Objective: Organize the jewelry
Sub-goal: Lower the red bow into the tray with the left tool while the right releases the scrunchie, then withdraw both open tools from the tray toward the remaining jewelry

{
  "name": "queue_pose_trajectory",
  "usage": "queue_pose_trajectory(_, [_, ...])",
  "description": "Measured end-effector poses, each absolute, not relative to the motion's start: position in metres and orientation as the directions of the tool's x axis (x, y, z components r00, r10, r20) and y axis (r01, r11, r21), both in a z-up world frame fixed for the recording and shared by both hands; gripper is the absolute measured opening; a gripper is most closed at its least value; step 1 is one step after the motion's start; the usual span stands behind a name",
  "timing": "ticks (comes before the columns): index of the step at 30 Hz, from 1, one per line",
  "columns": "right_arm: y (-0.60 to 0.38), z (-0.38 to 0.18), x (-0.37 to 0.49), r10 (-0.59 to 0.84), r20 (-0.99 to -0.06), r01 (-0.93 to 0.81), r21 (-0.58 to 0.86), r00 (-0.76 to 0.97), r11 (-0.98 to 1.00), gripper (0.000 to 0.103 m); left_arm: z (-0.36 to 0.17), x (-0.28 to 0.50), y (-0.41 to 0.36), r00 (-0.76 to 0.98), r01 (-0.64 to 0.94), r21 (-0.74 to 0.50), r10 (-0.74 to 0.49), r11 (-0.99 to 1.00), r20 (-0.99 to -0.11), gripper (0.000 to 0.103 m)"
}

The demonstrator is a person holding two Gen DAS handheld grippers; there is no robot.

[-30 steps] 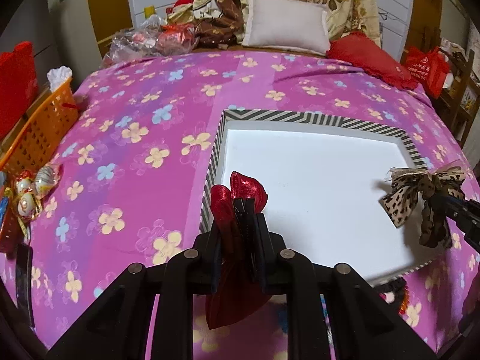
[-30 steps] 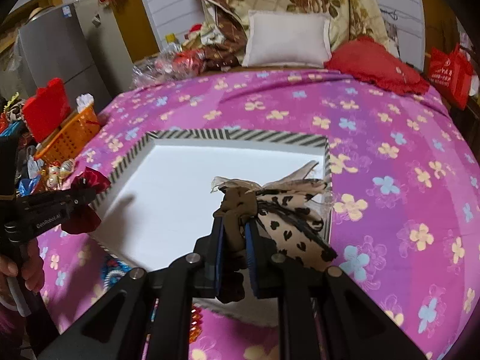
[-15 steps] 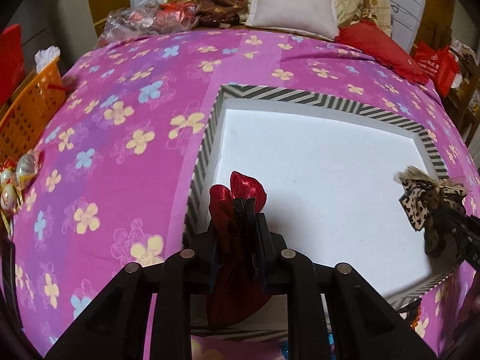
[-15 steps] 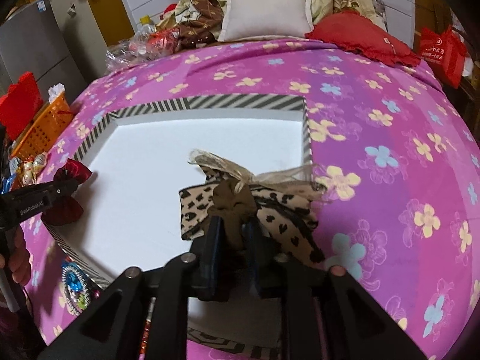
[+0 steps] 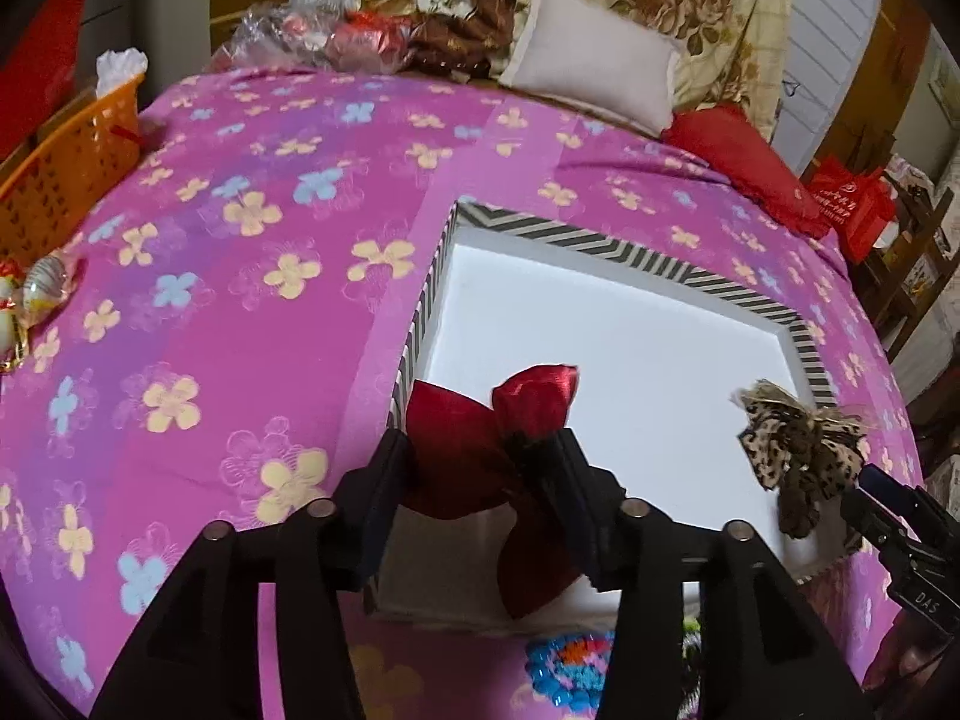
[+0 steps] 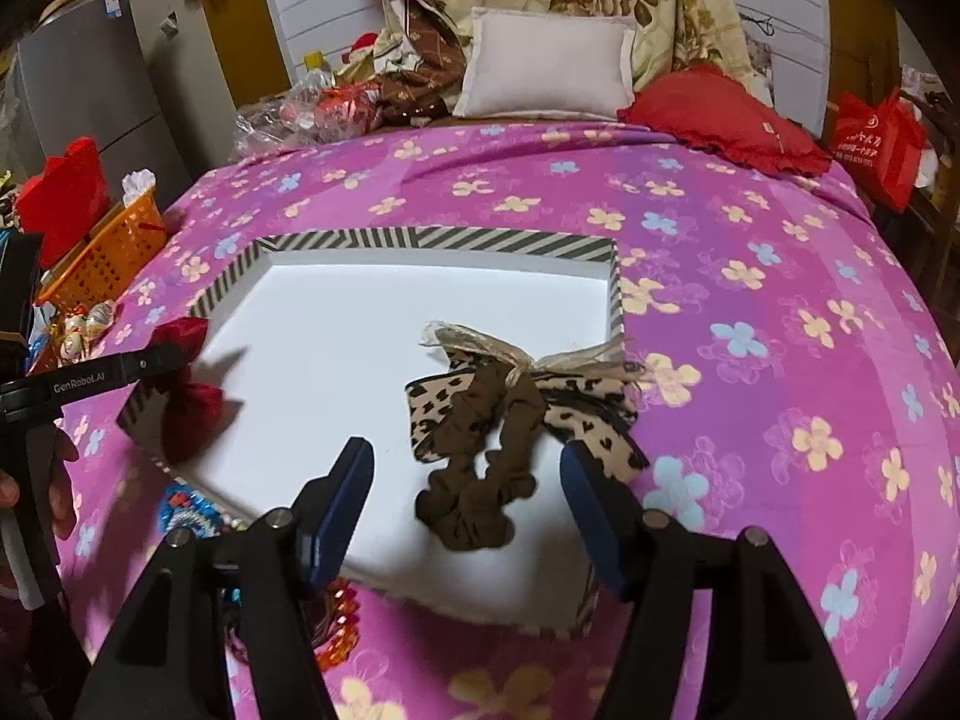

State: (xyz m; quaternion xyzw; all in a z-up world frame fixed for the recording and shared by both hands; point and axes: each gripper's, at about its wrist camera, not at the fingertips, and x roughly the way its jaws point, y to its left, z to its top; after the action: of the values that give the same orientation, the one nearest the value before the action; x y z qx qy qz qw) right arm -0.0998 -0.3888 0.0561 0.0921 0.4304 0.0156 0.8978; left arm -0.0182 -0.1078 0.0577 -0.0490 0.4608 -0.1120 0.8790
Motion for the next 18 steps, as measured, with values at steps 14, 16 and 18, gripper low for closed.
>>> queue_pose_trajectory(14, [-0.376, 0.068, -0.139, 0.132, -0.752, 0.035, 0.201, 0.646, 0.979, 0.073, 0.077, -0.062, -0.105, 0.595, 0.159, -0.137, -0.206, 0.978, -0.777, 0.027])
queue_pose_trajectory(16, [-0.376, 0.069, -0.144, 0.129, -0.749, 0.037, 0.200, 0.650, 0.979, 0.074, 0.080, -0.071, -0.108, 0.608, 0.166, -0.119, -0.197, 0.979, -0.769, 0.027])
queue_pose_trajectory(18, [-0.376, 0.069, -0.149, 0.130, -0.748, 0.039, 0.204, 0.651, 0.978, 0.074, 0.082, -0.081, -0.110, 0.619, 0.175, -0.098, -0.187, 0.980, -0.763, 0.027])
